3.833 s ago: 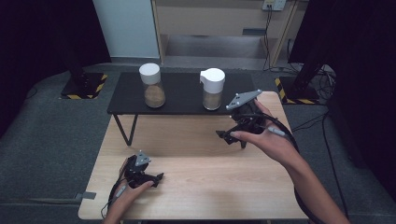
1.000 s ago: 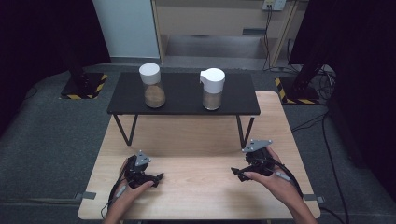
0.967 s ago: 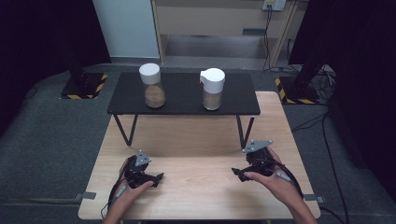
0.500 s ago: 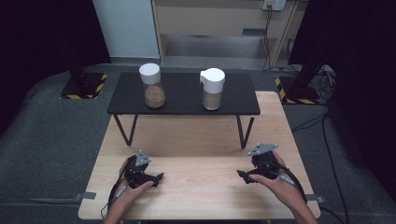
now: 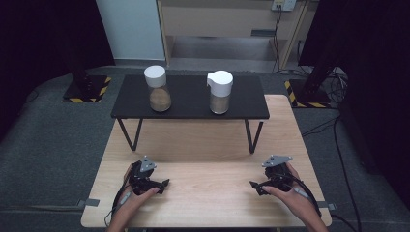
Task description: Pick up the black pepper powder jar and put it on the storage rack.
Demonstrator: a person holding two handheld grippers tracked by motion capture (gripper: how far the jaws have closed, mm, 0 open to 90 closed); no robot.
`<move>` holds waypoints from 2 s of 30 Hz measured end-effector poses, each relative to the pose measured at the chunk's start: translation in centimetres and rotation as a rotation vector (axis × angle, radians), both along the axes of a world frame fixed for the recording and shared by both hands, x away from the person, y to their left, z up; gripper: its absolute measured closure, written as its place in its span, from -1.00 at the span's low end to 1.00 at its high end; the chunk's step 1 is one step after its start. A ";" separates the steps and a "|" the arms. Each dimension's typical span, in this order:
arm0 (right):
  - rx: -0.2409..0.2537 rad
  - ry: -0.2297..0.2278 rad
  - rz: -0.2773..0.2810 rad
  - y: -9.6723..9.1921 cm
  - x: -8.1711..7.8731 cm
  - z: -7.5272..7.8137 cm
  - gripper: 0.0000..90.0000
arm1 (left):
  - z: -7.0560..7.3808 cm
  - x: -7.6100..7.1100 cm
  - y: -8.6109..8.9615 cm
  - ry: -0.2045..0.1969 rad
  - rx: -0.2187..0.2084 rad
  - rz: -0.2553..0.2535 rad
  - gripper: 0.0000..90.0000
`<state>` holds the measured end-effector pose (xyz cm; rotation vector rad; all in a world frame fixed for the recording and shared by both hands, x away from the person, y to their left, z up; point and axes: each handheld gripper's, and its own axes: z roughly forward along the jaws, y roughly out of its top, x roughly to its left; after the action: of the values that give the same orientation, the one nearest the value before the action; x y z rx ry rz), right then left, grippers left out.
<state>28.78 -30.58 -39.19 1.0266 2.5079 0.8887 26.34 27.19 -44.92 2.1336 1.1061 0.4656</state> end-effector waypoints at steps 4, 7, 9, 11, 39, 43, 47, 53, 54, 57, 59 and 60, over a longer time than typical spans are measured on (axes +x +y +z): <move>0.008 0.005 -0.003 -0.4 -0.3 -0.8 -0.83 | 0.0 0.0 0.0 0.000 0.000 0.000 -1.00; 0.013 0.006 -0.003 -0.6 -0.5 -1.2 -0.84 | 0.0 0.0 0.0 0.000 0.000 0.000 -1.00; 0.016 0.006 -0.002 -0.7 -0.7 -1.5 -0.84 | 0.0 0.0 0.0 0.000 0.000 0.000 -1.00; 0.019 0.007 -0.001 -0.8 -0.8 -1.7 -0.85 | 0.0 0.0 0.0 0.000 0.000 0.000 -1.00; 0.074 -0.021 0.016 -3.1 -2.9 -4.0 -0.90 | 0.0 0.0 0.0 0.000 0.000 0.000 -1.00; 0.074 -0.027 0.024 -3.0 -3.0 -4.3 -0.91 | 0.0 0.0 0.0 0.000 0.000 0.000 -1.00; 0.077 -0.028 0.029 -2.9 -3.0 -4.6 -0.91 | 0.0 0.0 0.0 0.000 0.000 0.000 -1.00; 0.076 -0.025 0.034 -2.7 -2.9 -4.9 -0.91 | 0.0 0.0 0.0 0.000 0.000 0.000 -1.00; 0.076 -0.023 0.032 -2.7 -2.8 -5.0 -0.91 | 0.0 0.0 0.0 0.000 0.000 0.000 -1.00; 0.076 -0.025 0.030 -2.6 -2.8 -5.2 -0.94 | 0.0 0.0 0.0 0.000 0.000 0.000 -1.00; 0.078 -0.029 0.030 -2.5 -2.8 -5.3 -0.94 | 0.0 0.0 0.0 0.000 0.000 0.000 -1.00; 0.078 -0.031 0.030 -2.5 -2.9 -5.3 -0.95 | 0.0 0.0 0.0 0.000 0.000 0.000 -1.00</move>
<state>25.92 -33.10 -44.49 0.9933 2.4865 1.0110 26.34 27.19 -44.92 2.1340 1.1059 0.4656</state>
